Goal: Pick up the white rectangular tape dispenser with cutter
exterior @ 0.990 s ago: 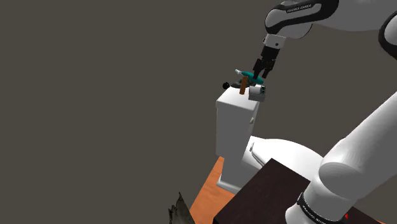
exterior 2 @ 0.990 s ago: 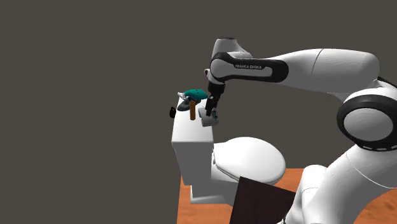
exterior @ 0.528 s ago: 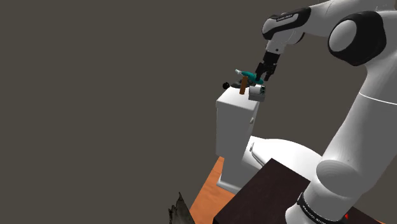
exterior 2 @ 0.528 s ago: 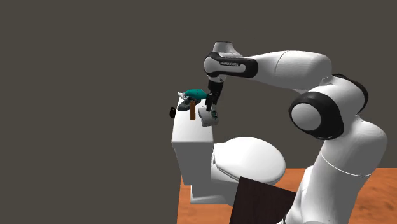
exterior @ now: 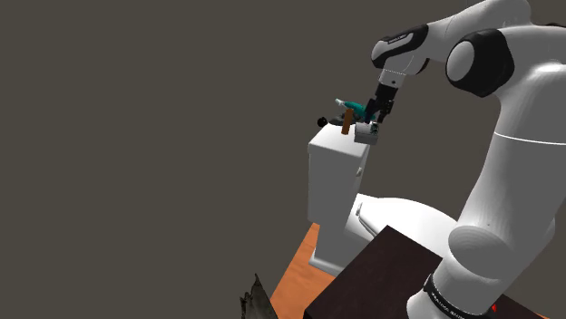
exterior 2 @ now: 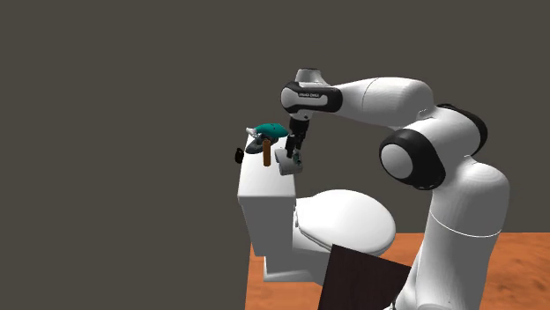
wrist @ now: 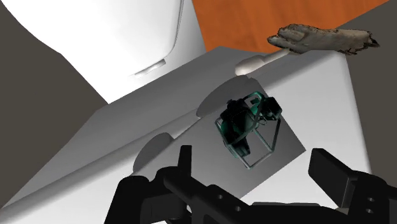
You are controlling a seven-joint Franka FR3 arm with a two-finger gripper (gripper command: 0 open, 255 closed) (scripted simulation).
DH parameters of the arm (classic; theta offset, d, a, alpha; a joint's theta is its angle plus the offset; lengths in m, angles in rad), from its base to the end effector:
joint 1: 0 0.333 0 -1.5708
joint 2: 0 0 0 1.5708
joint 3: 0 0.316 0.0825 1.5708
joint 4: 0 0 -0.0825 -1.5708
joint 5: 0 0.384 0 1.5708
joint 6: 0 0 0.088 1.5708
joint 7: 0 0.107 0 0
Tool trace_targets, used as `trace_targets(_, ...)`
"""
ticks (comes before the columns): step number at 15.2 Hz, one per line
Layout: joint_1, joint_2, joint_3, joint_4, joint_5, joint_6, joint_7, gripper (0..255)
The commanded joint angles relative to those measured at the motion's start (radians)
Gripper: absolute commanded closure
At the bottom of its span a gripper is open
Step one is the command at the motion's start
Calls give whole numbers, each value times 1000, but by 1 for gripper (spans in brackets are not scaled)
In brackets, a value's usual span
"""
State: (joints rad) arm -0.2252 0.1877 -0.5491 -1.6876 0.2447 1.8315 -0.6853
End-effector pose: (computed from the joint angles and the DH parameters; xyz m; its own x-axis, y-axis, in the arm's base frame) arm 0.4647 -0.3979 0.4971 0.9859 -0.1503 0.0731 -0.1411 -0.9830 -0.1177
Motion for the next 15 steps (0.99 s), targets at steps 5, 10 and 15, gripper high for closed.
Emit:
trace_targets(5, 2, 1, 1, -34, 3, 35, -6, 255)
trace_targets(10, 2, 0, 1, -35, 3, 35, -5, 255)
trace_targets(15, 2, -1, 1, -23, 1, 22, -3, 255)
